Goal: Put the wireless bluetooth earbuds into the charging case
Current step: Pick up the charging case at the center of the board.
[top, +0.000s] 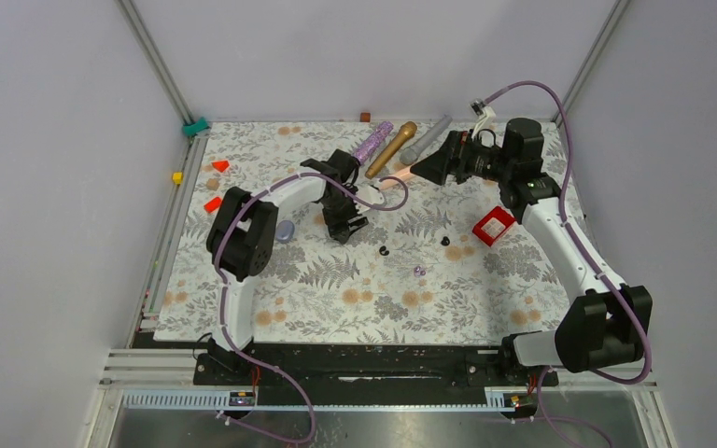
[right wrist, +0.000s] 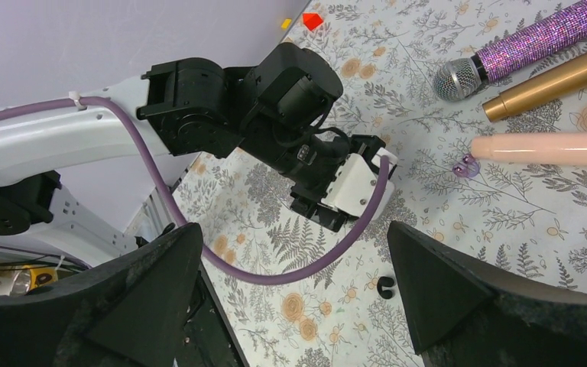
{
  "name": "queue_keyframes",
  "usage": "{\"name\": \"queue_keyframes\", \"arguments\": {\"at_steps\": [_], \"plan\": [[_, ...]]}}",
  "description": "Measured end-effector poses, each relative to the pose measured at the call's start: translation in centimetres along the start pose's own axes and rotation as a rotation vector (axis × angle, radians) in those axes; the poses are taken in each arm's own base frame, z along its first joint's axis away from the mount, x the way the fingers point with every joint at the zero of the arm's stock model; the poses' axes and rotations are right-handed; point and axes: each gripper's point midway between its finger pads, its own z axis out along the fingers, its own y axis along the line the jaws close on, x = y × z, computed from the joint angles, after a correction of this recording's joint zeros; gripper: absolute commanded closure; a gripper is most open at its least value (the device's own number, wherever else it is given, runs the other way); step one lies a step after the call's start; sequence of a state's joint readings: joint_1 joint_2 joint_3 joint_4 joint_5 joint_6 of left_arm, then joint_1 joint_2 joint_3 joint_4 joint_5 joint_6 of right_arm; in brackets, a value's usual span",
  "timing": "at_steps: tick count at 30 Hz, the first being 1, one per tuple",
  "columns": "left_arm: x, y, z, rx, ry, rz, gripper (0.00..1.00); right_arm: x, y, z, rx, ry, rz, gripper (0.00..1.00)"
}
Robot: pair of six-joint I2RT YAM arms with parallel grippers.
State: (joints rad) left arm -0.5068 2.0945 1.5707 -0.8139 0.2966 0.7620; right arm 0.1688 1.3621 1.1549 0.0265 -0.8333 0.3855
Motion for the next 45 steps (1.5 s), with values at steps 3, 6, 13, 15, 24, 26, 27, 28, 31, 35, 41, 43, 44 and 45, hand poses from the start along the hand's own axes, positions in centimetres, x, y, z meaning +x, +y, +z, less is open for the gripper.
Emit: {"name": "queue_keyframes", "arguments": {"at_steps": [3, 6, 13, 15, 24, 26, 27, 28, 31, 35, 41, 43, 44, 45], "plan": [[-0.1, 0.0, 0.0, -0.004, 0.002, -0.004, 0.65, -0.1, 0.0, 0.0, -0.001, -0.006, 0.001, 0.01], [-0.1, 0.0, 0.1, -0.008, 0.0, -0.008, 0.73, -0.2, -0.1, -0.1, 0.002, -0.009, 0.007, 0.01], [-0.2, 0.0, -0.2, -0.04, -0.028, -0.023, 0.76, -0.5, -0.4, -0.4, 0.015, -0.019, 0.038, 0.01], [0.0, -0.4, -0.8, -0.052, -0.04, -0.028, 0.76, -0.7, -0.6, -0.6, 0.021, -0.026, 0.056, 0.01], [-4.9, -2.0, -11.8, -0.204, -0.307, 0.015, 0.74, -1.8, -2.6, -0.5, 0.039, -0.079, 0.205, 0.12], [-6.3, -2.7, -14.7, -0.238, -0.387, 0.03, 0.73, -1.3, -3.3, 0.0, 0.03, -0.085, 0.261, 0.12], [-6.8, -3.1, -16.1, -0.251, -0.426, 0.037, 0.72, -0.8, -3.7, 0.3, 0.021, -0.085, 0.299, 0.1], [-7.2, -3.5, -17.1, -0.259, -0.457, 0.041, 0.72, -0.4, -3.9, 0.6, 0.011, -0.08, 0.327, 0.1], [-7.8, -4.9, -19.1, -0.262, -0.526, 0.043, 0.71, 1.2, -4.5, 1.5, -0.013, -0.057, 0.406, 0.1], [-8.2, -6.8, -19.7, -0.23, -0.572, 0.033, 0.71, 2.8, -2.4, 3.1, -0.061, 0.0, 0.401, 0.11], [-8.3, -9.1, -20.1, -0.169, -0.613, 0.009, 0.68, 6.5, 3.5, 5.7, -0.146, 0.147, 0.302, 0.17], [-8.5, -9.7, -20.5, -0.16, -0.634, 0.011, 0.67, 7.2, 4.8, 6.2, -0.154, 0.184, 0.27, 0.18], [-8.5, -10.1, -20.7, -0.156, -0.644, 0.012, 0.67, 7.5, 5.2, 6.4, -0.151, 0.196, 0.255, 0.18], [-8.5, -10.3, -20.8, -0.154, -0.651, 0.012, 0.67, 7.8, 5.6, 6.5, -0.151, 0.209, 0.238, 0.18]]}}
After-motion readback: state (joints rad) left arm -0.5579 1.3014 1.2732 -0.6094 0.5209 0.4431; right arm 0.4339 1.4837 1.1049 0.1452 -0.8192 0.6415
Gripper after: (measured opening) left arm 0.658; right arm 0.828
